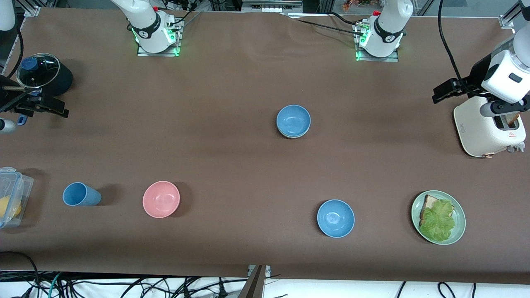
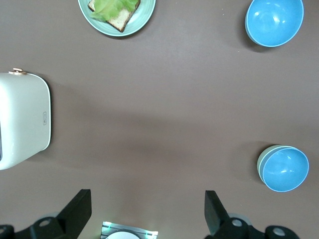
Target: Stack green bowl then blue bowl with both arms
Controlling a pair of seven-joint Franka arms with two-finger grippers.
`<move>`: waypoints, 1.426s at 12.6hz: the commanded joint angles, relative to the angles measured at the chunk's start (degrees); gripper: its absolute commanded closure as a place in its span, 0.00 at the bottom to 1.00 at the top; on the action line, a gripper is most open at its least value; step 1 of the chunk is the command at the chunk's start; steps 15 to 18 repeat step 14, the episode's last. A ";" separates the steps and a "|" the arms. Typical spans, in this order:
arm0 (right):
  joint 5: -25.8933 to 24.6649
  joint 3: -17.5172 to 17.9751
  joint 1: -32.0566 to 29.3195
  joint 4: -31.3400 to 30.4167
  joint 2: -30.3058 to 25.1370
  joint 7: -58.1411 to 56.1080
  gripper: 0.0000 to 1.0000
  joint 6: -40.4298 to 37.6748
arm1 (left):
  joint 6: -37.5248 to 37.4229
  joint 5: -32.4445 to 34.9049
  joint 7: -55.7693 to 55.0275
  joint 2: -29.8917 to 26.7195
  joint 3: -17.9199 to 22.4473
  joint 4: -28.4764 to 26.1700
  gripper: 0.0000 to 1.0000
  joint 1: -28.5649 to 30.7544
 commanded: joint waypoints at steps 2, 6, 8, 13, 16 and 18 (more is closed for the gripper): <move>-0.49 0.58 -0.75 0.75 0.05 0.30 0.00 -0.58 | -1.40 1.42 -0.25 1.01 0.02 2.23 0.00 -0.25; -0.49 0.58 -0.75 0.75 0.05 0.30 0.00 -0.66 | -1.40 0.98 -0.25 1.01 0.02 2.32 0.00 -0.25; -0.49 0.58 -0.75 0.75 0.05 0.30 0.00 -0.58 | -1.31 0.20 -0.16 1.01 -0.07 2.32 0.00 -0.25; -0.58 0.58 -0.84 0.75 0.05 0.39 0.00 -0.58 | -1.31 0.10 0.27 1.01 -0.07 2.32 0.00 -0.25; -0.58 0.58 -0.84 0.75 0.05 0.39 0.00 -0.58 | -1.31 0.19 0.54 1.01 -0.07 2.32 0.00 -0.25; -0.58 0.58 -0.84 0.75 0.05 0.39 0.00 -0.58 | -1.31 0.19 0.54 1.01 -0.07 2.32 0.00 -0.25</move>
